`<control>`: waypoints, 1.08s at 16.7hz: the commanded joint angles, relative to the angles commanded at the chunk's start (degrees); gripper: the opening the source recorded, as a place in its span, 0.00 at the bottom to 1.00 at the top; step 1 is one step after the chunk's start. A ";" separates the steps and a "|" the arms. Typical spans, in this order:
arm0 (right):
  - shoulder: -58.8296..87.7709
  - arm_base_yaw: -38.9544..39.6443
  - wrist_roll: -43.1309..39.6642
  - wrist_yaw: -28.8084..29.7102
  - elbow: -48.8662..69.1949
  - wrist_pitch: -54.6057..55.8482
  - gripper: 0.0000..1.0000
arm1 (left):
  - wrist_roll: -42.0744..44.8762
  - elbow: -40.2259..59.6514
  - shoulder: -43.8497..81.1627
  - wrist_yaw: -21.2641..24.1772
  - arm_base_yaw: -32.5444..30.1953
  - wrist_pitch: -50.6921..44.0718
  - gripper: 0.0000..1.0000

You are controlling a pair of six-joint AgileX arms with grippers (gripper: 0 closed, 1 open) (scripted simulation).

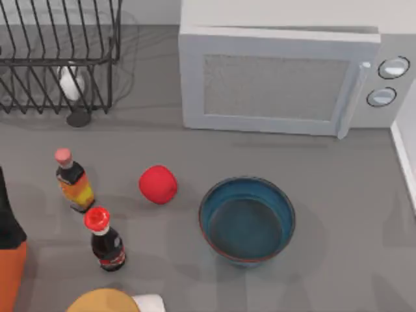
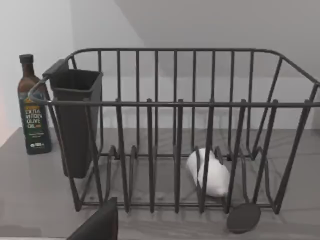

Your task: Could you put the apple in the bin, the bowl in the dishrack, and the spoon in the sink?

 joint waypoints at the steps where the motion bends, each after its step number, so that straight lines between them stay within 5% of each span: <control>1: 0.00 0.00 0.00 0.00 0.00 0.00 1.00 | 0.00 0.00 0.00 0.00 0.00 0.00 1.00; 8: 0.00 0.00 0.00 0.00 0.00 0.00 1.00 | 3.30 9.72 12.33 -0.45 -3.64 -8.51 1.00; 18: 0.00 0.00 0.00 0.00 0.00 0.00 1.00 | 8.09 52.82 66.68 0.71 -16.71 -34.56 1.00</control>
